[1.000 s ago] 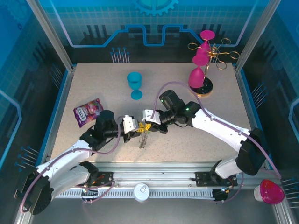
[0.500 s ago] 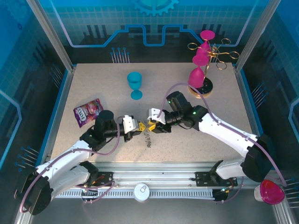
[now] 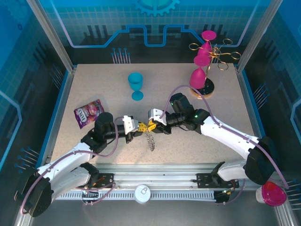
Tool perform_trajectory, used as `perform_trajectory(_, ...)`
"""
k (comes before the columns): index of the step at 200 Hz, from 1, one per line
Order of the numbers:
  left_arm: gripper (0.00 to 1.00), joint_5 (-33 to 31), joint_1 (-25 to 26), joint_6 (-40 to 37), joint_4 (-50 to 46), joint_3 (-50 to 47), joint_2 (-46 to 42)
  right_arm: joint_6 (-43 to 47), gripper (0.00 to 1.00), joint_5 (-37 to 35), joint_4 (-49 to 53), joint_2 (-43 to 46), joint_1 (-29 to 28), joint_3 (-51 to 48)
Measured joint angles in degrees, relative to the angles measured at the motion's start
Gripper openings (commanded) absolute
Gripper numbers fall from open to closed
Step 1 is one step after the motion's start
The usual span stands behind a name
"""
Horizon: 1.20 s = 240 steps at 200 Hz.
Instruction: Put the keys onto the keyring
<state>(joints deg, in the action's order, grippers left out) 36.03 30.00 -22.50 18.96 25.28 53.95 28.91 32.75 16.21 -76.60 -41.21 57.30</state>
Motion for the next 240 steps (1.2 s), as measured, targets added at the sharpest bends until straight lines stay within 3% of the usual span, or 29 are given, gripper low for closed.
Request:
perform_trajectory(24,0.00,0.02,0.02,0.11,0.28,-0.02,0.00,0.39,0.32,0.04,0.13,0.02,0.02,0.00)
perform_trajectory(39,0.00,0.02,0.02,0.11,0.46,-0.02,0.00,0.85,0.35,-0.85,0.04,0.55,0.02,-0.57)
perform_trajectory(85,0.00,0.02,0.02,0.13,0.63,-0.02,0.17,2.93,0.27,-6.21,-0.04,3.43,-0.92,-2.54)
perform_trajectory(135,0.00,-0.02,0.02,0.13,0.66,-0.02,0.70,4.42,0.07,-8.83,-0.85,3.52,-1.64,-2.62)
perform_trajectory(172,0.00,-0.94,-0.04,0.74,0.68,-0.07,0.76,5.49,0.03,-12.39,-1.42,3.54,-3.32,-3.72)
perform_trajectory(213,0.00,-1.07,-0.26,3.63,1.62,-1.01,1.18,7.26,0.02,-18.51,-4.50,3.54,-6.27,-6.10)
perform_trajectory(240,0.00,-1.03,-0.42,4.68,2.56,-1.09,1.64,7.15,0.17,-19.50,-7.58,4.31,-6.47,-8.39)
